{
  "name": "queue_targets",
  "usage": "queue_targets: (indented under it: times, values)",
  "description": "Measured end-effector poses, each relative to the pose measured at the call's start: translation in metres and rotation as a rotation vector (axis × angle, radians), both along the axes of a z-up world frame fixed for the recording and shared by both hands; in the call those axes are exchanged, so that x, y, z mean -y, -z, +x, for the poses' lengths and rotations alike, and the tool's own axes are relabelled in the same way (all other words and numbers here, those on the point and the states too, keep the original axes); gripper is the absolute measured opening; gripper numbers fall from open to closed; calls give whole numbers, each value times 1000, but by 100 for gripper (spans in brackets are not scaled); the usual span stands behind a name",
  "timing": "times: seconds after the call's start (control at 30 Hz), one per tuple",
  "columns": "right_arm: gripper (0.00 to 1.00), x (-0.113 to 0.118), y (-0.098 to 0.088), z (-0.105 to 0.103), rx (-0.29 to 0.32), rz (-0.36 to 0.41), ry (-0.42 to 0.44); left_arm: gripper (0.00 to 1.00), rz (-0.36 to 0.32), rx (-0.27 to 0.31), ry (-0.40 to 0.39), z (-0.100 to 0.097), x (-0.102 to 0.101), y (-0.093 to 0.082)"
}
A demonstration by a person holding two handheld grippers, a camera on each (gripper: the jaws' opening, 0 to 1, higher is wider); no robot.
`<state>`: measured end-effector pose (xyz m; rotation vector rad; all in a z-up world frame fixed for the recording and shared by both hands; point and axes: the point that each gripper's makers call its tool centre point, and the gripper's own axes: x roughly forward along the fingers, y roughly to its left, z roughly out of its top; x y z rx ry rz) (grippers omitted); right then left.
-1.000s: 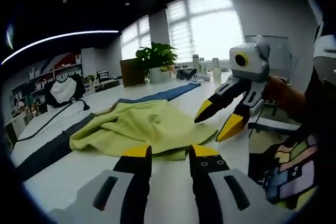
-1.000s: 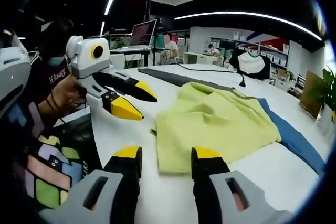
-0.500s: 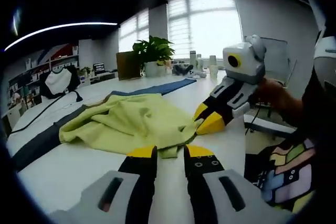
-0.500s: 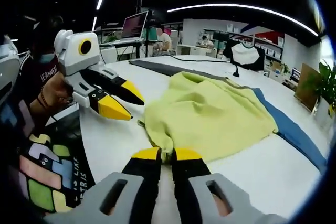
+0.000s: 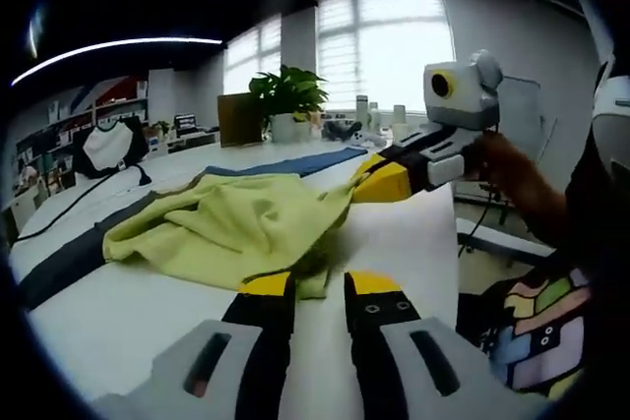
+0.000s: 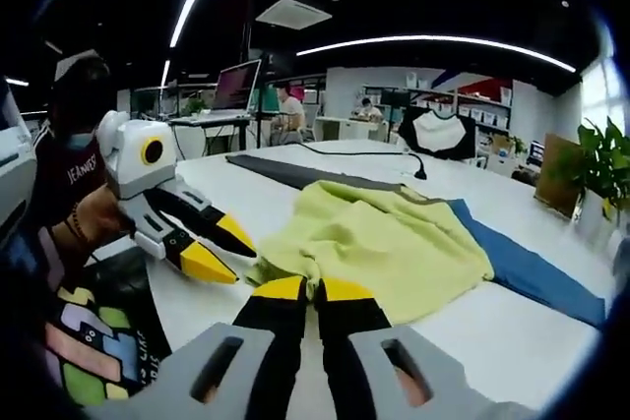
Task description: Fold the garment on the visible template until the final outline fits inside the template.
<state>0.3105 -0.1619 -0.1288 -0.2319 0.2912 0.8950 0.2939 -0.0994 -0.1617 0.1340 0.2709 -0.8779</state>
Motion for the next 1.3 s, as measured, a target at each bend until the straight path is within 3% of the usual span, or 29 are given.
queue_targets:
  times: [0.2,0.33,0.57,0.7,0.77,0.83,0.9,1.07,1.17,1.3]
  values:
    - [2,13,-26,15,39,82,54,21,-5,-13,-1,2,7,-2]
    - [2,19,-40,22,76,84,71,21,41,-11,-22,4,3,5]
    - [2,46,-80,43,172,90,133,19,16,-30,-10,5,7,2]
    - [2,58,-97,49,199,113,162,19,44,-36,-3,10,13,6]
    - [2,62,-102,50,217,113,174,19,45,-43,5,12,16,7]
    - [2,66,-107,50,227,119,182,18,60,-89,25,9,19,13]
    - [2,69,-109,51,228,124,186,18,68,-68,10,13,19,11]
    - [2,73,-109,53,227,132,203,13,73,-79,-10,16,18,16]
    - [2,76,-109,54,226,135,205,12,97,-48,-1,16,18,17]
    - [2,80,-107,54,222,142,218,8,80,-38,-15,19,15,17]
